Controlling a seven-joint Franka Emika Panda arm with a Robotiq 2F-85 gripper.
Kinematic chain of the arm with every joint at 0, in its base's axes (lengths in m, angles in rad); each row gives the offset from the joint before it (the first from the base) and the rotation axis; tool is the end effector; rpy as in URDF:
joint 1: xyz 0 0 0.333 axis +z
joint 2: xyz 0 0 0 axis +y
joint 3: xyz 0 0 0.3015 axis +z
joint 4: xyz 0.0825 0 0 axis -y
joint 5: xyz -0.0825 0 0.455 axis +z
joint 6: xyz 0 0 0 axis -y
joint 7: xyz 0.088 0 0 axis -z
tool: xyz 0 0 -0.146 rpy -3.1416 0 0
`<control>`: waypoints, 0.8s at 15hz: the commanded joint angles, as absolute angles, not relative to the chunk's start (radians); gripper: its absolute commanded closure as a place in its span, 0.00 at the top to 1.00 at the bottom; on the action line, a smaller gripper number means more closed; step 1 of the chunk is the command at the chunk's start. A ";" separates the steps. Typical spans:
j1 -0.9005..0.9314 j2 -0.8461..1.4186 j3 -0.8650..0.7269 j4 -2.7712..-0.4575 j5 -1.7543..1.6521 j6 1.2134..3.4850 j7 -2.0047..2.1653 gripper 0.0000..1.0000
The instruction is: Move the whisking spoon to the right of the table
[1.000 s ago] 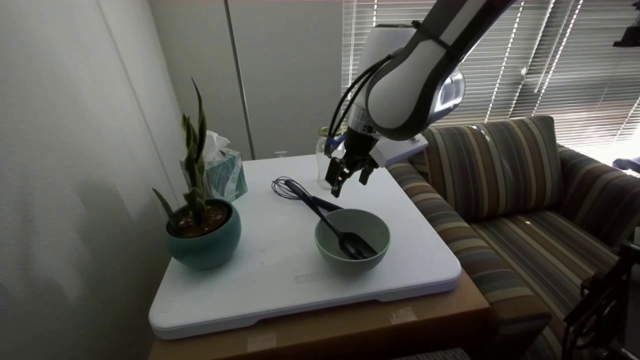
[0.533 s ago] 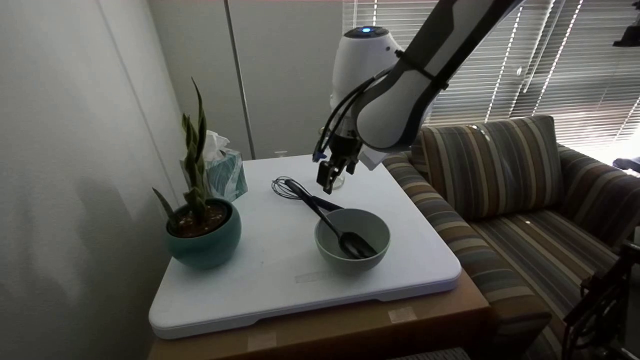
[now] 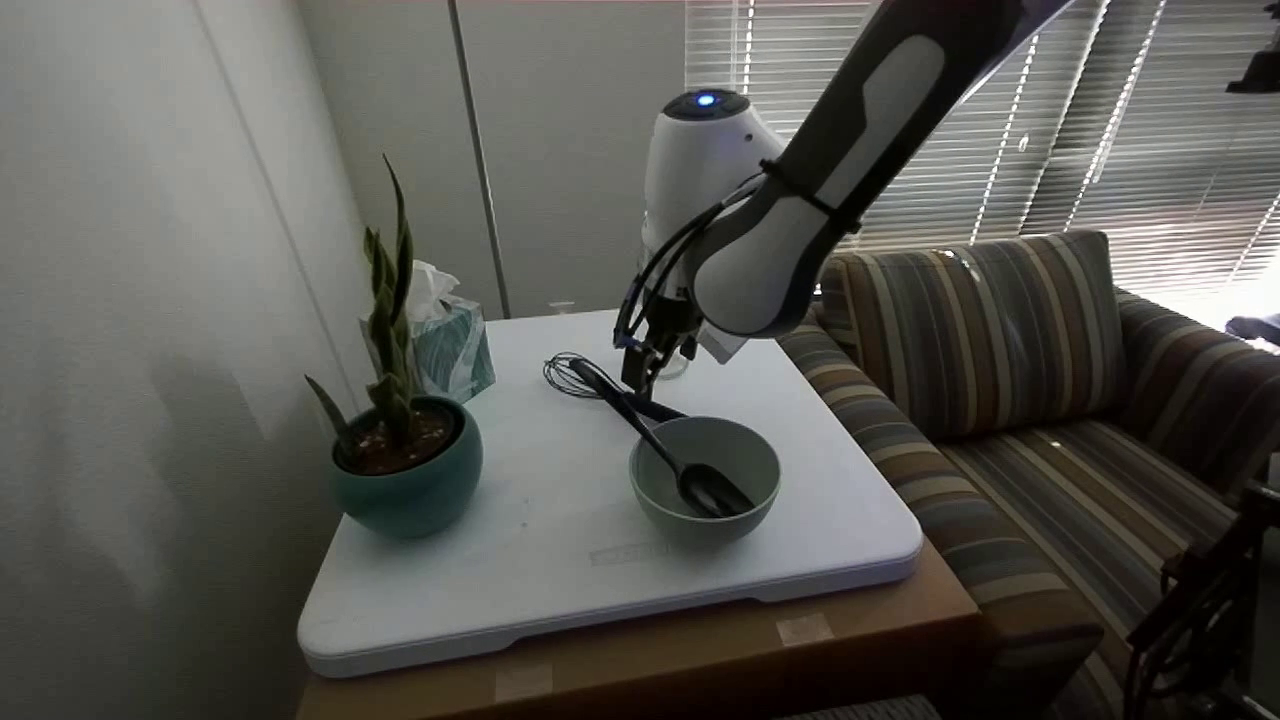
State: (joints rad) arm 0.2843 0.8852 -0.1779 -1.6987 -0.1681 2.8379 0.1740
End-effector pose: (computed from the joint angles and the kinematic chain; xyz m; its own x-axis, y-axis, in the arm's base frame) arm 0.7164 0.0847 0.0059 0.9467 0.1865 0.2627 0.1415 -0.9732 0.1811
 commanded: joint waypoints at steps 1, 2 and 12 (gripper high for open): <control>0.293 0.932 -0.197 -1.648 -0.184 2.839 0.182 1.00; 0.295 0.943 -0.198 -1.635 -0.186 2.837 0.180 1.00; 0.302 1.031 -0.192 -1.533 -0.180 2.819 0.173 1.00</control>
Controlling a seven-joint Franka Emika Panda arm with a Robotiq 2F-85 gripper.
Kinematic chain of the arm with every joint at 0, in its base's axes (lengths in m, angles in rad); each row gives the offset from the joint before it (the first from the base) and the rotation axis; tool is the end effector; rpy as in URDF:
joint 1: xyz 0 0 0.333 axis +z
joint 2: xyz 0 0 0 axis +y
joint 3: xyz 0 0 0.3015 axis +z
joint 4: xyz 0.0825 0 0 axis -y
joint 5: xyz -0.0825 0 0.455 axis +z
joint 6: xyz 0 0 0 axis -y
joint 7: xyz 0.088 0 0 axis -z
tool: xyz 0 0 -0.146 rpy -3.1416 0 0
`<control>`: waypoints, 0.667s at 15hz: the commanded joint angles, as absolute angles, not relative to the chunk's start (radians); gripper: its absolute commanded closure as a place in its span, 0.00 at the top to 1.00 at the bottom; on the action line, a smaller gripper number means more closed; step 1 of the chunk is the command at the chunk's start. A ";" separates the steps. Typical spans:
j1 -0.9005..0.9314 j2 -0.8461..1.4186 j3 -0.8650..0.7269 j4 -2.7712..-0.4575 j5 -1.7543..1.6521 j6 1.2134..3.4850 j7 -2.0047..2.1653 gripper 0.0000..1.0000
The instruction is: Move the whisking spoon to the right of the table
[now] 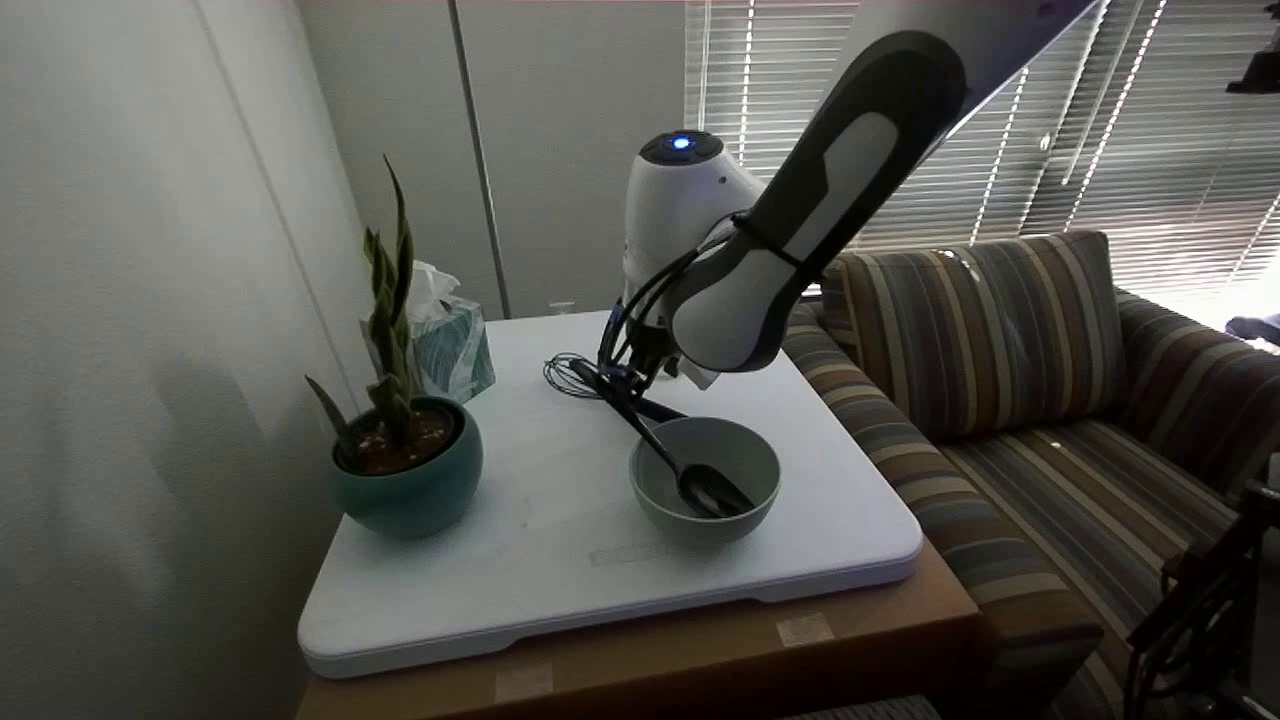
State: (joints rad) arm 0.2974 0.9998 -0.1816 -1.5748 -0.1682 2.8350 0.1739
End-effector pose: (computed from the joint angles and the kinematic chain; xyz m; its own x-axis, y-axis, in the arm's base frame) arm 0.7321 0.0983 -0.0230 0.9386 0.2170 0.2682 0.1673 -0.9662 0.1963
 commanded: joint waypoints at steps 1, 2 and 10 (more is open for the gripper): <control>0.302 1.037 -0.193 -1.528 -0.180 2.820 0.173 1.00; 0.300 1.040 -0.192 -1.526 -0.179 2.821 0.173 0.98; 0.296 1.048 -0.188 -1.517 -0.176 2.826 0.171 0.32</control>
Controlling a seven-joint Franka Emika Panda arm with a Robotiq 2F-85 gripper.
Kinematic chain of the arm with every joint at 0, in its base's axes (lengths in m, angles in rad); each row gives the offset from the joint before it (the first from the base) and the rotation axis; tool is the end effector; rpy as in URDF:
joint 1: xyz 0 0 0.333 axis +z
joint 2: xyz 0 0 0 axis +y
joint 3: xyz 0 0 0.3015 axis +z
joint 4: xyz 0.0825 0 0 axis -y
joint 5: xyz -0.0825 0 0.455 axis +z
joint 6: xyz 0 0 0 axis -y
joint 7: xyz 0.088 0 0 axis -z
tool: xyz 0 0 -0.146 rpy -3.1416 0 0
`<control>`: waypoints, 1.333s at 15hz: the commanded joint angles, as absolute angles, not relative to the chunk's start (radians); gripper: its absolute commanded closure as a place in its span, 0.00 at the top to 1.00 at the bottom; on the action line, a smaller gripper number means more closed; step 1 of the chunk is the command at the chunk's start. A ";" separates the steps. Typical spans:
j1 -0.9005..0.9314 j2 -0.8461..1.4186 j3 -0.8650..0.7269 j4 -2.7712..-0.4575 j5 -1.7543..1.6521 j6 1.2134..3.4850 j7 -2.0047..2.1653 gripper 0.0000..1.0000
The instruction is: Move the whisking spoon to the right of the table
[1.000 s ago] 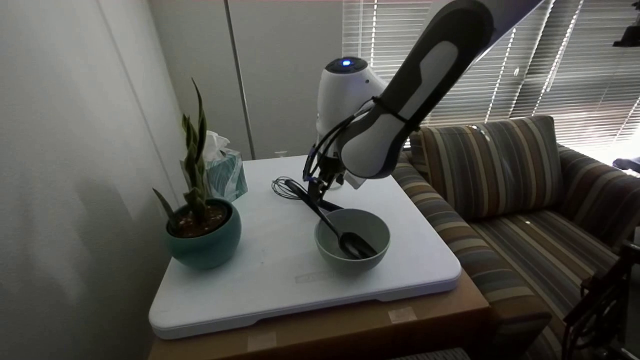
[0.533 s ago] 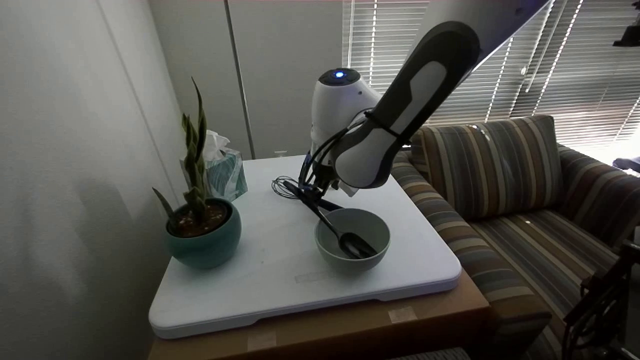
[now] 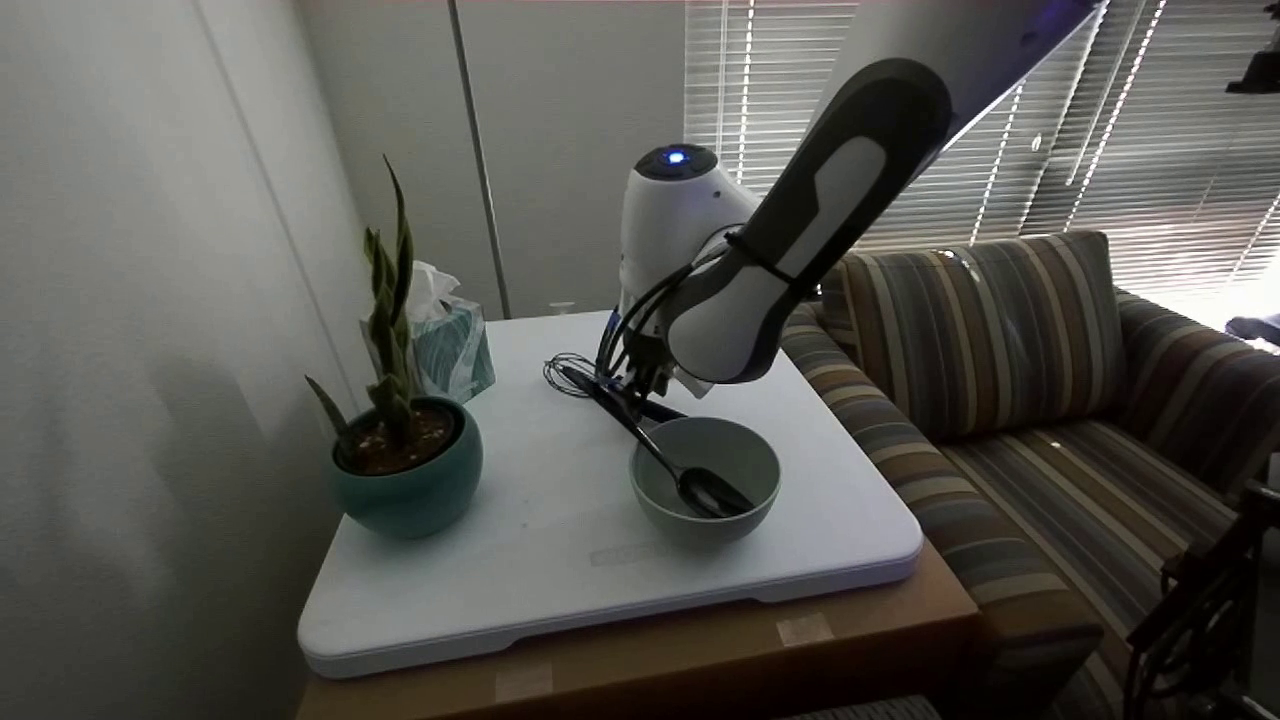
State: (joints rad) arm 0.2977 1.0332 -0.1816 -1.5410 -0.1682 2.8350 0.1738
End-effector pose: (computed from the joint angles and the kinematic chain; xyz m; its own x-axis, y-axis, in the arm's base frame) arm 0.7352 0.1003 -0.0327 0.9372 0.2231 0.2683 0.1725 -0.9646 0.1995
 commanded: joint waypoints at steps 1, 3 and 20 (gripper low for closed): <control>0.295 1.047 -0.187 -1.517 -0.176 2.826 0.170 0.25; 0.293 1.047 -0.186 -1.516 -0.174 2.826 0.170 0.11; 0.322 0.951 -0.187 -1.551 -0.194 2.830 0.149 0.06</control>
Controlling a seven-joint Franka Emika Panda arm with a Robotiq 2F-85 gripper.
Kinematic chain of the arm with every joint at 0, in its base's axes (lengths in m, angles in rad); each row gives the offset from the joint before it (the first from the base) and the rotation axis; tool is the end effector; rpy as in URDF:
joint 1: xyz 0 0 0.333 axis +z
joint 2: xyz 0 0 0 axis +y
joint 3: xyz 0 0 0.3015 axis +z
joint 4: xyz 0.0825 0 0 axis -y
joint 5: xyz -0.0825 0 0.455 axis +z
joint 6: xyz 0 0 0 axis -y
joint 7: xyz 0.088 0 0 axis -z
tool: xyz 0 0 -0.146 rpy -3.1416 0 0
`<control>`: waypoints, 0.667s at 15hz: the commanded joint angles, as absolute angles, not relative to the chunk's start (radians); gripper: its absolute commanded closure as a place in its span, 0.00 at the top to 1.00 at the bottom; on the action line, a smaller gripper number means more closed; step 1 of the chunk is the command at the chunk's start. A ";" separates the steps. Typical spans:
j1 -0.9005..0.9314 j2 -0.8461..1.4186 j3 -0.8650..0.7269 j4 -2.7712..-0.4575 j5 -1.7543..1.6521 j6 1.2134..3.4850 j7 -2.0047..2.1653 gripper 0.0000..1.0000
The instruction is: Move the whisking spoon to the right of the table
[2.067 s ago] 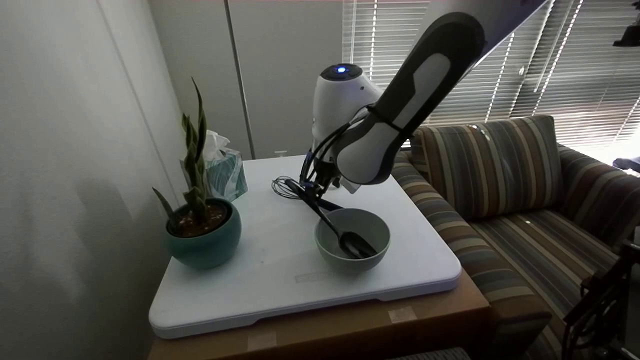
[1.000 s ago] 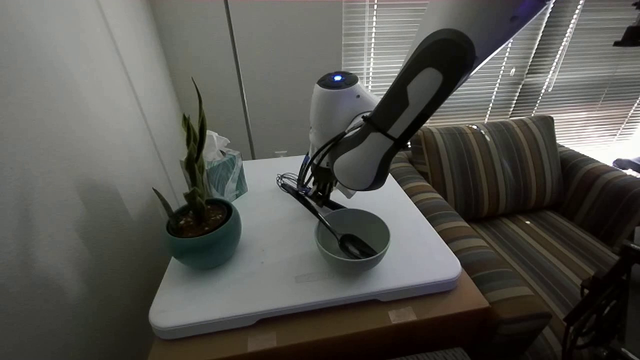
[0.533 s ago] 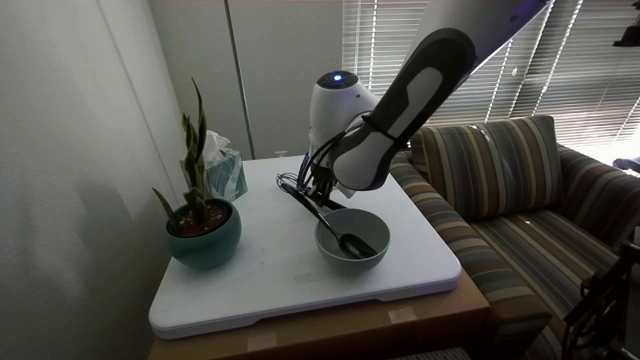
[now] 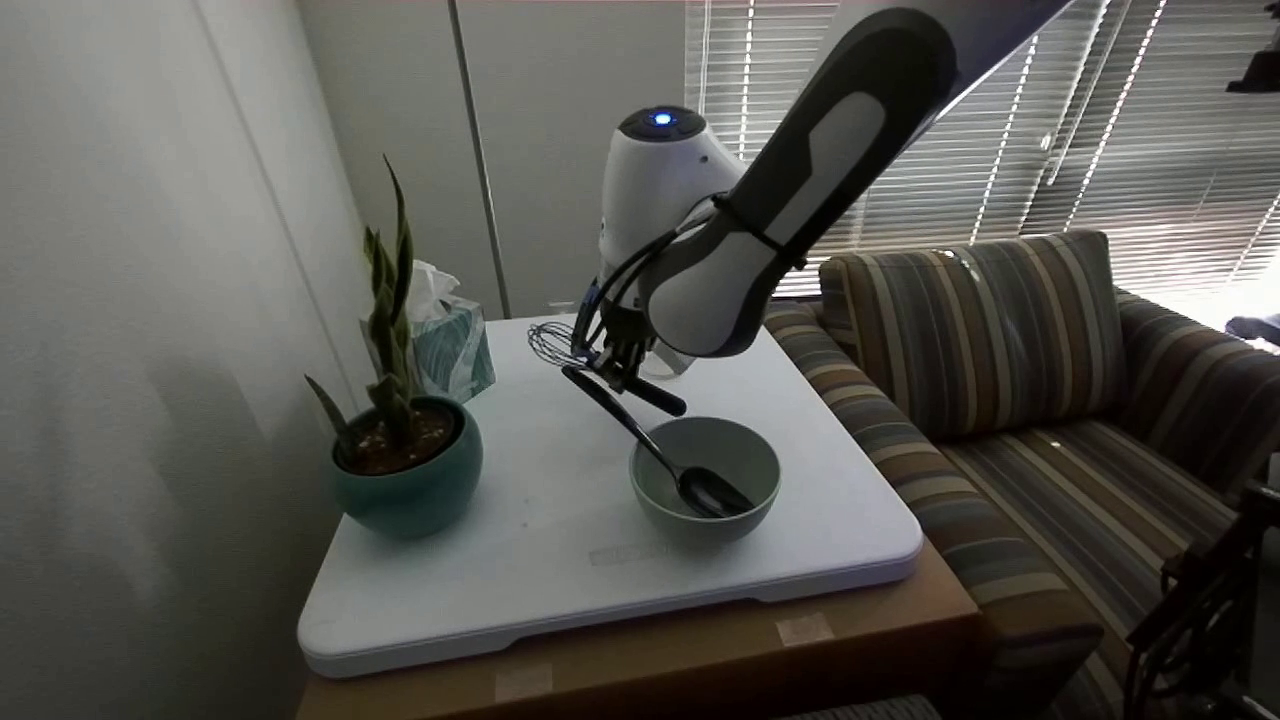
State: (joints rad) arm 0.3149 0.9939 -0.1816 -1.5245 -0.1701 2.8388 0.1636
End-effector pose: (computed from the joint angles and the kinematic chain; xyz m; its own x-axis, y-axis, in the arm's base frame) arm 0.7535 0.1202 0.0043 0.9133 0.2489 0.3225 0.1921 -0.9612 0.1980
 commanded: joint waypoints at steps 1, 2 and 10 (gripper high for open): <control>0.323 0.937 -0.180 -1.556 -0.194 2.821 0.144 0.06; 0.326 0.922 -0.179 -1.561 -0.195 2.815 0.142 0.06; 0.395 0.766 -0.202 -1.608 -0.293 2.667 0.143 0.06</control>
